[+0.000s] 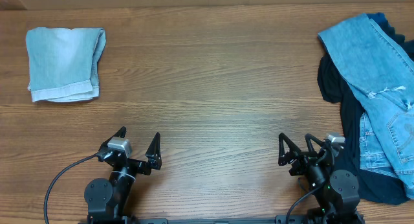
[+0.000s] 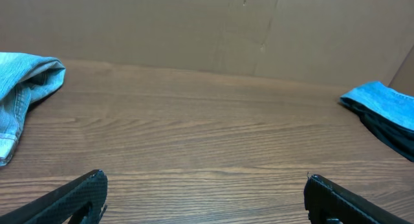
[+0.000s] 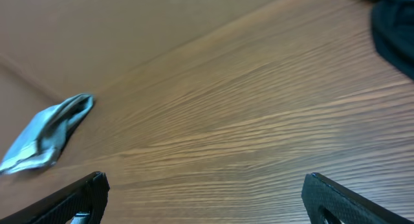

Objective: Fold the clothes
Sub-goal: 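Move the right gripper toward the light-blue jeans on the right pile, then grasp the jeans with the right gripper and lift them off the pile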

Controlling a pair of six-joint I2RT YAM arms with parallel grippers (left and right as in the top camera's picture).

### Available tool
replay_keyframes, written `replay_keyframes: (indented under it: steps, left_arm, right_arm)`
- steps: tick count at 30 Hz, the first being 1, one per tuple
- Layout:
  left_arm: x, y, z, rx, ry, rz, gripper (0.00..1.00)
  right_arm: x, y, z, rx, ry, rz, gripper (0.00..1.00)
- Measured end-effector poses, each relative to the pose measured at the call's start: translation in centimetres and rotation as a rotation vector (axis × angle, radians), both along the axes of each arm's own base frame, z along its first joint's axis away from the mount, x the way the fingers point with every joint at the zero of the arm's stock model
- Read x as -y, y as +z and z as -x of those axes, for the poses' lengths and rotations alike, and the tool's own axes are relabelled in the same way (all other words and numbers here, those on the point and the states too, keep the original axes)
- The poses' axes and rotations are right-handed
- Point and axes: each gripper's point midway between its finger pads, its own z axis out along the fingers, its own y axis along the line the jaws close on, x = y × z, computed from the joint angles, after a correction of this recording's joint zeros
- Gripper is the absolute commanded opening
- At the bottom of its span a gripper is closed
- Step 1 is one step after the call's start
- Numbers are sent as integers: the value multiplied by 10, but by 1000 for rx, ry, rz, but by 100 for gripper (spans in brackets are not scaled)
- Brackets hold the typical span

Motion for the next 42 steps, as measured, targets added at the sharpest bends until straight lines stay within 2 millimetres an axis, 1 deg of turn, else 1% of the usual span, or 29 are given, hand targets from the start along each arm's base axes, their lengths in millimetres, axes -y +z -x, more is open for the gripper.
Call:
replay_keyframes:
  steps: [4,6,7,8,9,10,11,12,13,14,15,16,18,19,22,23,25,28,29,30,31,32,34,35,36,40,41,42]
  left_arm:
    - [0,0,0,0,0,0,100]
    - [0,0,0,-2,0,0,100]
    - [0,-1,0,-5,0,0,100]
    - [0,-1,0,-6,0,0,100]
    - [0,-2,0,-8,0,0,100]
    - [0,-2,0,-8,0,0,100]
    - [0,-2,0,-9,0,0,100]
    - [0,-2,0,-10,0,0,100]
    - [0,-2,0,-10,0,0,100]
    - [0,-2,0,-10,0,0,100]
    - [0,-2,0,-11,0,1,100]
    - [0,-2,0,-11,0,1,100]
    - [0,-2,0,-10,0,0,100]
    - [0,-2,0,-11,0,0,100]
    - [0,-2,0,-11,-1,0,100]
    - [0,-2,0,-11,0,0,100]
    - [0,-2,0,-11,0,0,100]
    - [0,-2,0,-11,0,0,100]
    - [0,-2,0,-11,0,0,100]
    - [0,-2,0,-11,0,0,100]
    - [0,-2,0,-11,-1,0,100]
    - [0,-2,0,-11,-1,0,100]
    - [0,-2,0,-10,0,0,100]
    - [0,-2,0,-10,0,0,100]
    - [0,-2,0,-11,0,0,100]
    - [0,-2,0,-11,0,0,100]
    - [0,-2,0,-11,0,0,100]
    - [0,-2,0,-11,0,0,100]
  right_arm:
    - [-6,-1,1,-38,11,-90,100]
    - [-8,-10,-3,-98,9,-90,100]
    - [-8,-11,-6,-138,13,-72,100]
    - [-8,-3,-10,-161,15,-46,100]
    - [-7,15,-20,-171,10,-10,100]
    - [-5,36,-33,-165,-1,21,100]
    - [-3,51,-43,-168,-15,50,100]
    - [2,74,-62,-180,-45,99,100]
    - [11,81,-74,-236,-89,145,100]
    - [25,90,-89,-272,-149,181,100]
    - [47,95,-103,-333,-227,213,100]
    - [72,97,-109,-397,-301,219,100]
    - [131,101,-118,-454,-453,173,100]
    - [166,95,-113,-488,-537,111,100]
    - [237,66,-76,-604,-726,-102,100]
    - [257,55,-63,-640,-788,-160,100]
    - [285,35,-42,-697,-874,-249,100]
    - [317,4,-13,-776,-976,-369,100]
    - [328,-10,0,-804,-1011,-429,100]
    - [333,-20,8,-823,-1032,-464,100]
    - [333,-21,9,-826,-1034,-468,100]
    - [333,-34,24,-857,-1064,-514,100]
    - [332,-41,46,-902,-1116,-572,100]
    - [332,-42,52,-919,-1133,-578,100]
    - [336,-42,56,-916,-1155,-571,100]
    - [356,-36,47,-833,-1165,-514,100]
    - [355,-39,44,-841,-1156,-513,100]
    - [354,-50,40,-865,-1134,-521,100]
